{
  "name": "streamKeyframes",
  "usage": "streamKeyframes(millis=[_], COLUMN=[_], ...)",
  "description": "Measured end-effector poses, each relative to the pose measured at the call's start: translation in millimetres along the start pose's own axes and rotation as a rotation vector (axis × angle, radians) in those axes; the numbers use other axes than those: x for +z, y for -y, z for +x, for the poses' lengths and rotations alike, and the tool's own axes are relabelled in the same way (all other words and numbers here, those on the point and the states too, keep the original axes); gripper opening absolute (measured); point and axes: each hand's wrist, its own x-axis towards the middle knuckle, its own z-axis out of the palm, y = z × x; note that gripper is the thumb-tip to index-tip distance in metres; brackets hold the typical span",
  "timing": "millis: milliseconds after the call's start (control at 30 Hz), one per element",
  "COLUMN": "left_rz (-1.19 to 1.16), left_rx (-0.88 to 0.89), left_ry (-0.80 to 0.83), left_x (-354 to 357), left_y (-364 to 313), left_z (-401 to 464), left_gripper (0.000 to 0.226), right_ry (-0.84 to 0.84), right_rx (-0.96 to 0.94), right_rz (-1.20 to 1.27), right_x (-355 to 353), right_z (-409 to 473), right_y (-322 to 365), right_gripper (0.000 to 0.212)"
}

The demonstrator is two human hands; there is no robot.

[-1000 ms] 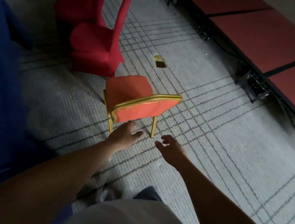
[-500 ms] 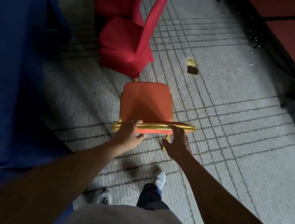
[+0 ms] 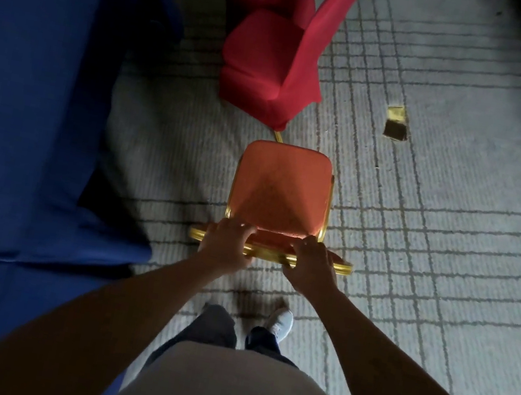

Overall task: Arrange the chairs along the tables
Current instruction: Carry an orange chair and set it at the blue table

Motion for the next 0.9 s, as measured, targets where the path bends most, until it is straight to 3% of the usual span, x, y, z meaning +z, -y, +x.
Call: streamKeyframes(millis=[267,467,633,900], left_rz=[0.208,0.202,0.02,-0.148], left_rx=[0.348,0.504,0.473,0.501], left_ry=[0.005,-0.155,-0.292,-0.361], left_x=[-40.2,-98.8,-122.4,-146.5], left_y=[18.0,37.4,53.6,63.5], left_z=[37.0,105.7,160.8,220.4], left_gripper=[0.067,0.058,0.067,0.059], right_ry=[0.135,-0.104,-0.274,-0.257], right_rx=[-0.187,-0.17,-0.094,-0.055], right_rz=[-0.105,-0.003,-0.012,-0.092], right_x=[-38.3,-80.0,-120.5,-165.9], right_z=[42.0,100.9,156.2,209.0], right_y=[6.1,19.0,32.3,32.8], right_gripper=[0.037,0.023,0.033,0.034])
